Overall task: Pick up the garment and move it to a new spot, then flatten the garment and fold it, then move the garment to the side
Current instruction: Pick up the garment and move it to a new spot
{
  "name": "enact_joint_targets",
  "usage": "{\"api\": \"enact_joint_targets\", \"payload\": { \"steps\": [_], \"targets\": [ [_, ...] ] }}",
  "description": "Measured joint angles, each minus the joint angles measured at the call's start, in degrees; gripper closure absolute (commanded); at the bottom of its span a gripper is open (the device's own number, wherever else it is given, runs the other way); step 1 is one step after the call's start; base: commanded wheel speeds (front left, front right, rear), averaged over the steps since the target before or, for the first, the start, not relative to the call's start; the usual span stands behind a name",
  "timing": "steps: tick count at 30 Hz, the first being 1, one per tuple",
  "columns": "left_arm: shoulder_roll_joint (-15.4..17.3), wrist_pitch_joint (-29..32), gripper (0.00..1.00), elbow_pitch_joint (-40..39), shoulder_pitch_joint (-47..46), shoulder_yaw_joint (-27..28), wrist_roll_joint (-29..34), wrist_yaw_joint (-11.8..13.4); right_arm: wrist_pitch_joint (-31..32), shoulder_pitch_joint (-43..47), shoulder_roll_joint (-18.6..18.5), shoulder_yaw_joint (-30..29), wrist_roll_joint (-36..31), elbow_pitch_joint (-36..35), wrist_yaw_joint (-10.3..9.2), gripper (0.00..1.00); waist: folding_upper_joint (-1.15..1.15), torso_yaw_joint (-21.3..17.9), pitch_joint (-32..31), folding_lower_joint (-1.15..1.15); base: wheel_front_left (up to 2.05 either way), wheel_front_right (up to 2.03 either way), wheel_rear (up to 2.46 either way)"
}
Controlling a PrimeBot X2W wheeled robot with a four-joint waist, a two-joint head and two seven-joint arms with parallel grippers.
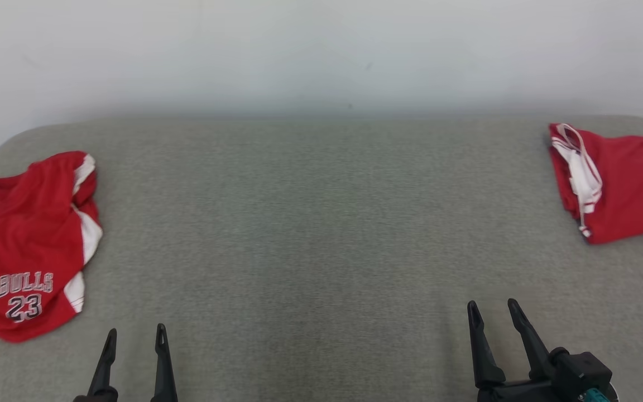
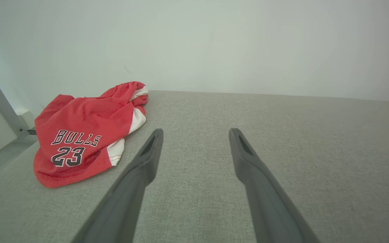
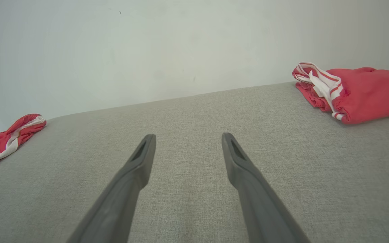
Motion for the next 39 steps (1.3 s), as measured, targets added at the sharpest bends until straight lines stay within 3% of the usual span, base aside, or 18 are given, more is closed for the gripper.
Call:
{"api": "enact_joint_targets", "payload": {
  "steps": [9,27,39],
  "targets": [
    [0.0,0.0,0.0,0.49,0.69,-0.26,-0.03,0.09,0.0,1.1,0.02,0.48,-0.1,-0.09,0.0,0.0,0.0,5.67,-0.45,0.0,0.0,0.0,0.0],
    [0.02,0.0,0.0,0.96,1.93,0.33,-0.54,0.49,0.0,2.0,0.03,0.77,-0.57,0.26,0.0,0.0,0.0,20.67,-0.97,0.0,0.0,0.0,0.0],
    [0.01,0.0,0.0,1.04,2.1,1.83,-0.97,0.18,0.0,1.98,0.03,1.41,-0.91,0.42,0.0,0.0,0.0,25.36,-1.12,0.0,0.0,0.0,0.0]
  ]
}}
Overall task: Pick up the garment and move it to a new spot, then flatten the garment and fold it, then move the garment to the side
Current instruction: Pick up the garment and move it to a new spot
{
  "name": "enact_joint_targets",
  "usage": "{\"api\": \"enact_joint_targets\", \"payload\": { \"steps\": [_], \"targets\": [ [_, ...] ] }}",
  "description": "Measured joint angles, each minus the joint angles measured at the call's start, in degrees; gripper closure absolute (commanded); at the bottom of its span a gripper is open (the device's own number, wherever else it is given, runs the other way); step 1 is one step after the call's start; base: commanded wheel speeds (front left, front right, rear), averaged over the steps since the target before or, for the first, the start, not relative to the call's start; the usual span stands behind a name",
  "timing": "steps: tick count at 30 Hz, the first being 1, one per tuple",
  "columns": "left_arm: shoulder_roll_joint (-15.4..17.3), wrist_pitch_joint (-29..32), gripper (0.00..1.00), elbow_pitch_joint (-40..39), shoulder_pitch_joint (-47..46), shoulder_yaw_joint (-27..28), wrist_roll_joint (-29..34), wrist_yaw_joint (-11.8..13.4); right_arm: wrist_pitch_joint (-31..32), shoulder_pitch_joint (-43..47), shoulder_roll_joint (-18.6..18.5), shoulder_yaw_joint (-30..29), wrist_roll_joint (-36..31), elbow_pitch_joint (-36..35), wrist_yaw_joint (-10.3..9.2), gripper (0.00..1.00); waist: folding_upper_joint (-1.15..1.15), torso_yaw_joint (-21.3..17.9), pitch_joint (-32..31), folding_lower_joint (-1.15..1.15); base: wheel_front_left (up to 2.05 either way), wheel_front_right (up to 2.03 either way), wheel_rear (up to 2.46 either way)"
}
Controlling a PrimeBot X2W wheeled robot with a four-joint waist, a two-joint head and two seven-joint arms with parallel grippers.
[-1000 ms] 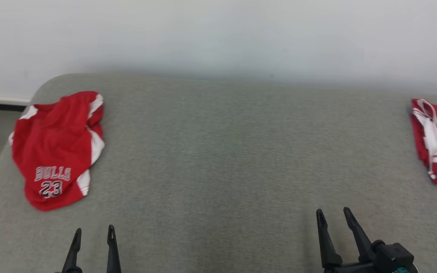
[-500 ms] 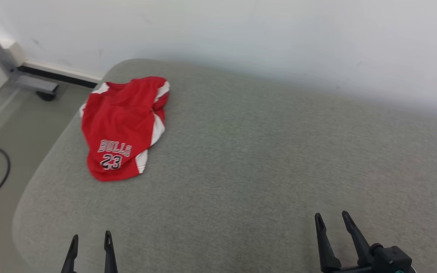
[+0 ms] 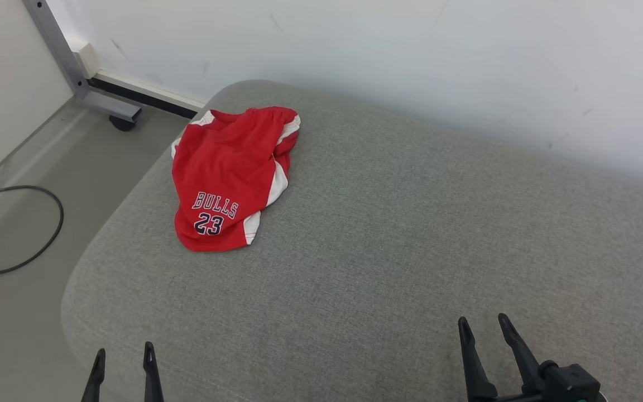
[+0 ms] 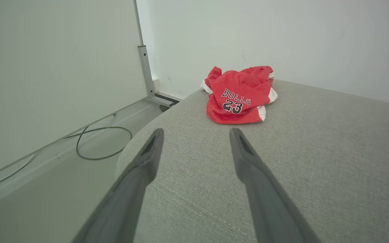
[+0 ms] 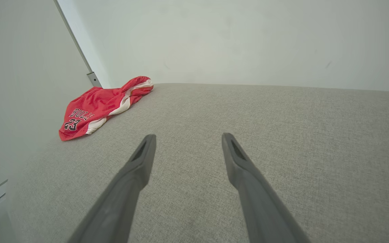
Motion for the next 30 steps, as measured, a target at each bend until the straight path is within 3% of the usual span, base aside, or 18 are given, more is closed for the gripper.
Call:
{"api": "enact_joint_targets", "payload": {
  "steps": [15,21,30],
  "targets": [
    [0.03,0.0,0.0,0.56,-1.97,1.55,-2.11,1.05,0.0,-1.3,-0.15,0.46,-0.66,-0.15,0.0,0.0,0.0,-2.13,0.75,0.0,0.0,0.0,0.0],
    [0.07,0.01,0.0,3.61,-10.93,5.39,-2.57,-1.75,0.0,-3.82,-1.31,-0.12,-2.04,-1.62,0.0,0.0,0.0,-4.97,3.08,0.0,0.0,0.0,0.0],
    [2.96,0.0,0.0,11.43,-29.83,12.05,-5.91,-4.99,-0.02,-9.2,-4.14,-1.19,-3.04,-5.86,0.0,0.0,0.01,-9.77,10.37,0.01,0.0,0.0,0.0]
  ]
}}
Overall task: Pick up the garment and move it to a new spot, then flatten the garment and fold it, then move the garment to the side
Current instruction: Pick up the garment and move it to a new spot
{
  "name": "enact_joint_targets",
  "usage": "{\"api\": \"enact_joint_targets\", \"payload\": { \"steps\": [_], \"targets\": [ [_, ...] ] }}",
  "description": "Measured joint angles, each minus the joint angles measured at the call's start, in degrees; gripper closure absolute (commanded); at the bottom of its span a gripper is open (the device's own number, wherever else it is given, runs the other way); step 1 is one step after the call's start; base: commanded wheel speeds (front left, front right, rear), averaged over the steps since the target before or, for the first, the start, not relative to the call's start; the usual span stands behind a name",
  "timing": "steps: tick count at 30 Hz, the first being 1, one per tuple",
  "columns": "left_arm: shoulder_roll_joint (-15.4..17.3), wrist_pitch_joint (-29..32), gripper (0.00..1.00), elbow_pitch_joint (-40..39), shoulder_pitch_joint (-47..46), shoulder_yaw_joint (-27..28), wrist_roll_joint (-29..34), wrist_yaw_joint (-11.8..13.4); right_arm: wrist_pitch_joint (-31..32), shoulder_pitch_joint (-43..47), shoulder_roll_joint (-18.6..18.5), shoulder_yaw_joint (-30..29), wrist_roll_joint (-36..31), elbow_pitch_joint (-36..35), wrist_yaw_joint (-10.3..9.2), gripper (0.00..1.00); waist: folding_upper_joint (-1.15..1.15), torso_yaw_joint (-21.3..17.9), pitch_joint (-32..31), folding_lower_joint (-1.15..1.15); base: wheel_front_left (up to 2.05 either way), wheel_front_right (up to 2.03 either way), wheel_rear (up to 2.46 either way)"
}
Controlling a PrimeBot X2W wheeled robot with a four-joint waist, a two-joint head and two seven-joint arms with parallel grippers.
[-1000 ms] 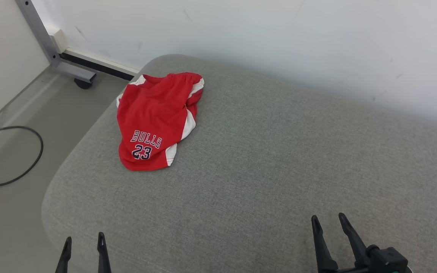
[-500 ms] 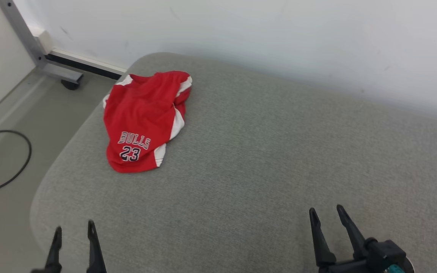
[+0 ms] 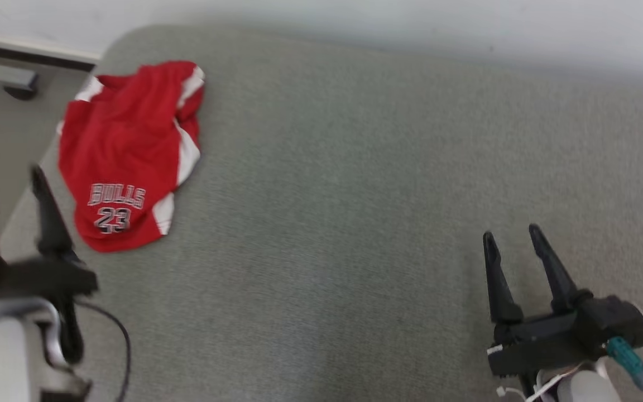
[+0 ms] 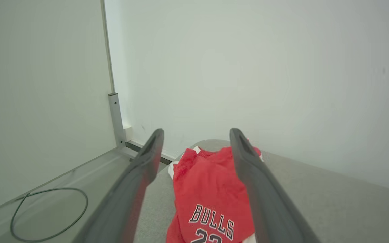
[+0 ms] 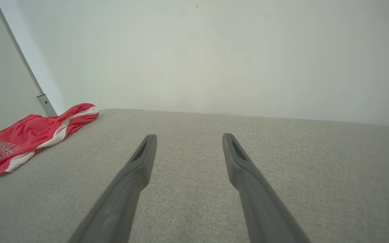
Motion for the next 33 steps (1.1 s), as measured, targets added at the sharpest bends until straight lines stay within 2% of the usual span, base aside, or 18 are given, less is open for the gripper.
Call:
{"api": "enact_joint_targets", "payload": {
  "steps": [11,17,22,25,26,30,33],
  "targets": [
    [8.69,0.8,0.0,16.69,-18.51,3.07,-2.79,-1.75,0.02,-3.88,-0.23,-0.82,-0.63,-5.11,0.0,0.0,0.02,-8.11,9.79,0.01,0.0,0.0,0.0],
    [15.07,7.57,0.0,26.3,-25.6,3.0,-5.0,-2.26,0.02,-4.81,0.14,-0.8,-1.12,-8.35,0.0,0.0,0.01,-12.81,13.93,0.01,0.0,0.0,0.0],
    [17.51,14.52,0.0,31.72,-28.1,2.8,-7.58,-2.33,0.02,-5.1,0.32,-0.69,-1.51,-10.06,0.0,0.0,0.01,-16.29,16.42,0.01,0.0,0.0,0.0],
    [19.62,21.41,0.0,35.82,-29.0,2.36,-7.91,-2.34,0.02,-5.15,0.41,-0.91,-1.54,-10.61,0.0,0.0,0.0,-18.11,17.38,0.0,0.0,0.0,0.0],
    [19.62,21.41,0.0,35.82,-29.0,2.36,-7.91,-2.34,0.02,-5.15,0.41,-0.91,-1.54,-10.61,0.0,0.0,0.0,-18.11,17.38,0.0,0.0,0.0,0.0],
    [20.93,27.54,0.0,39.07,-30.93,4.6,-11.91,-2.34,0.01,-4.49,0.36,-1.53,-1.59,-11.11,0.0,0.0,0.0,-19.83,18.01,-0.01,0.0,0.0,0.0],
    [22.25,32.59,0.0,41.23,-32.35,4.68,-12.4,-2.32,0.01,-4.06,0.27,-1.77,-1.6,-11.24,0.0,0.0,-0.01,-20.29,17.81,-0.01,0.0,0.0,0.0]
  ]
}}
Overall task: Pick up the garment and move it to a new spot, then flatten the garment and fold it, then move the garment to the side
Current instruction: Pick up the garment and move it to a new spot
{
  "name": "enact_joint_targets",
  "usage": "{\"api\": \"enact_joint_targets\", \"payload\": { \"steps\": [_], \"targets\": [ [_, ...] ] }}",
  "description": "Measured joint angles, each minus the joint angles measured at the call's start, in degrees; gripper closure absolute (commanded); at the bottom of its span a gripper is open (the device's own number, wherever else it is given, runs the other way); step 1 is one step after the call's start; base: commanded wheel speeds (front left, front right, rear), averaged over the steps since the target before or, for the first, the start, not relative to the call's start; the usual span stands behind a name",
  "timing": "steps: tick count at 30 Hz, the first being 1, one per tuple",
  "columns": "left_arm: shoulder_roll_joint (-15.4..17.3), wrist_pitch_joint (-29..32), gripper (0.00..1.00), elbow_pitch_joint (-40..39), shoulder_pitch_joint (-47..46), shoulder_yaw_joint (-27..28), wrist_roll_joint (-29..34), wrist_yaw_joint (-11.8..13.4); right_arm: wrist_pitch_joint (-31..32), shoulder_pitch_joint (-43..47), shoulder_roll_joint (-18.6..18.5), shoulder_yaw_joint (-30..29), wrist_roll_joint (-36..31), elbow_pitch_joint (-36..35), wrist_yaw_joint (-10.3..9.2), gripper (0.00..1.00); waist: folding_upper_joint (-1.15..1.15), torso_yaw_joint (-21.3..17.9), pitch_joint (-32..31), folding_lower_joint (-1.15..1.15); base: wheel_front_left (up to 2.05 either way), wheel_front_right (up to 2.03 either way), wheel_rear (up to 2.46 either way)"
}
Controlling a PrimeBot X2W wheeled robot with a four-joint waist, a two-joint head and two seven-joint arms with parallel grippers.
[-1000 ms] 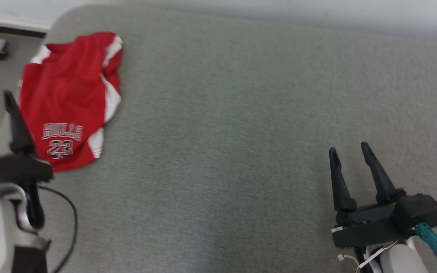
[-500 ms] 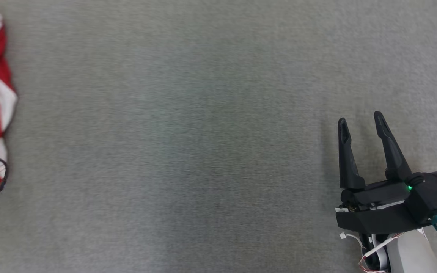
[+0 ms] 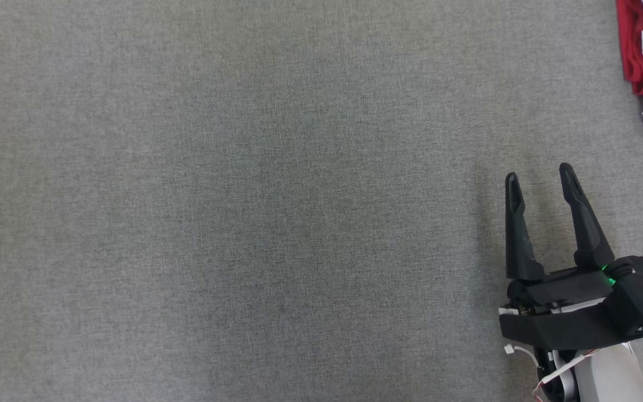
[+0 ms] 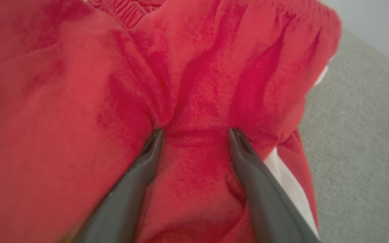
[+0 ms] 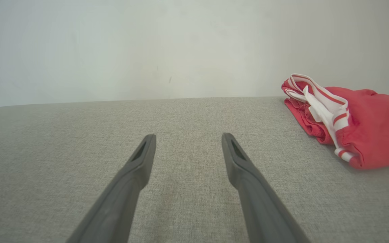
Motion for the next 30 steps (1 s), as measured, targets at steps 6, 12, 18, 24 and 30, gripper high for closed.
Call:
{"api": "enact_joint_targets", "payload": {
  "steps": [6,12,18,24,30],
  "targets": [
    [0.94,3.42,1.0,2.08,-0.65,-0.53,-0.33,0.57,0.01,0.51,-0.02,0.08,-0.51,0.18,0.0,0.0,0.0,0.08,-1.37,0.0,0.0,0.0,0.0],
    [1.07,0.03,1.0,2.26,0.46,-1.55,0.19,0.56,0.0,0.89,-0.1,0.1,-0.59,0.92,0.0,0.0,0.0,0.31,-3.33,0.0,0.0,0.0,0.0],
    [1.21,-8.95,1.0,-0.77,-0.4,-3.33,0.2,-0.01,0.0,1.1,0.0,0.33,0.09,2.09,0.0,0.0,0.0,0.67,-6.55,0.0,0.0,0.0,0.0],
    [1.22,-14.82,1.0,-6.55,-3.7,-7.26,-1.67,-0.29,0.0,1.65,0.64,0.4,0.75,3.04,0.0,0.0,0.0,0.9,-9.5,0.0,0.0,0.0,0.0],
    [0.73,-16.39,1.0,-15.78,-5.66,-13.92,-6.56,-0.29,0.01,1.9,1.66,0.87,1.45,4.05,0.0,0.0,0.0,0.65,-12.12,0.0,0.0,0.0,0.0]
  ]
}}
